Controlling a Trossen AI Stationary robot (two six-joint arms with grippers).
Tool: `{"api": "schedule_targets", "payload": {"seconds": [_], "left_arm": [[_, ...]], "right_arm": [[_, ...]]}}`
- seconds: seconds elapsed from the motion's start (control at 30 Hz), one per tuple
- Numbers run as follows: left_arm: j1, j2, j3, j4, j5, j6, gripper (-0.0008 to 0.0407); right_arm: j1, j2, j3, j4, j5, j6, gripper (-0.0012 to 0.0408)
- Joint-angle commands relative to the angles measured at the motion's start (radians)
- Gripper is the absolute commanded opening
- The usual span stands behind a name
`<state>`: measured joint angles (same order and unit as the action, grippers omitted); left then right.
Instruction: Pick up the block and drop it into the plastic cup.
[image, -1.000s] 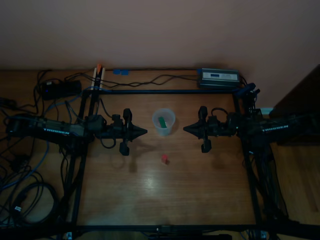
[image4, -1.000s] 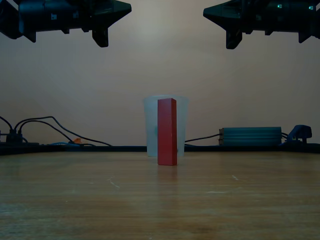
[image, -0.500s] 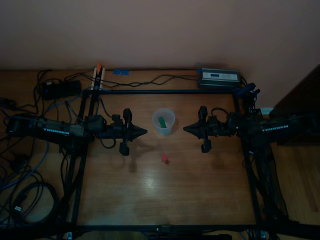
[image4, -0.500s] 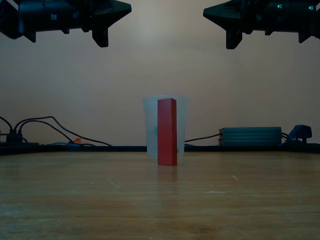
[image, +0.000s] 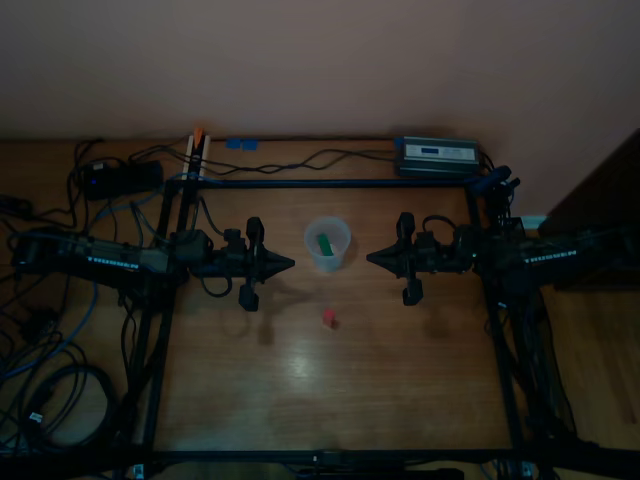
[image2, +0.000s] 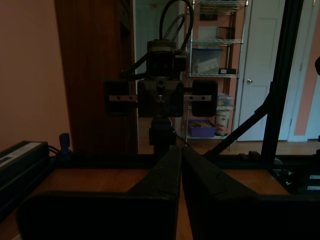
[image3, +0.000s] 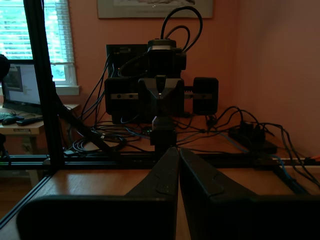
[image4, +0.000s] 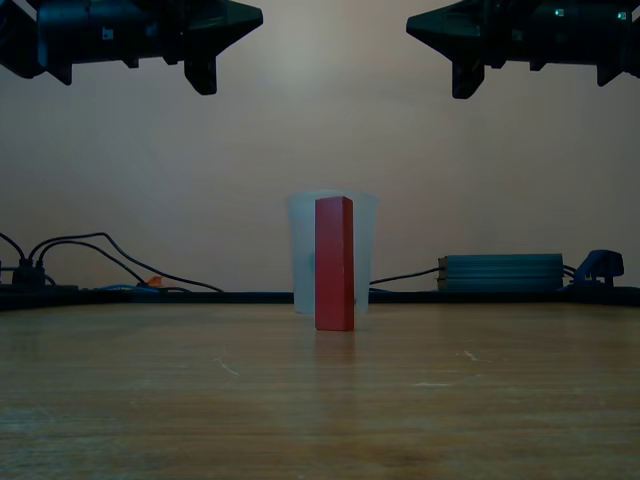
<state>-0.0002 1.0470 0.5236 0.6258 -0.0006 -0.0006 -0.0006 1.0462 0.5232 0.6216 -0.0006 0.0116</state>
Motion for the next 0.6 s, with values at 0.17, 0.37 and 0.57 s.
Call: {"api": "schedule_targets", "payload": {"seconds": [0.17,0.37,0.57], "left_arm": [[0.0,0.0,0.0,-0.001,0.0,0.0,0.0],[0.0,0.0,0.0,0.0,0.0,0.0,0.0],[0.0,0.0,0.0,0.0,0.0,0.0,0.0]], "right_arm": [[0.001,0.0,0.0,-0.092,-0.01,0.005,0.0112],[0.001,0.0,0.0,-0.155,-0.042,0.041,0.0293],[0.01,0.006,0.0,-0.264,-0.04,0.075,0.0364]]}}
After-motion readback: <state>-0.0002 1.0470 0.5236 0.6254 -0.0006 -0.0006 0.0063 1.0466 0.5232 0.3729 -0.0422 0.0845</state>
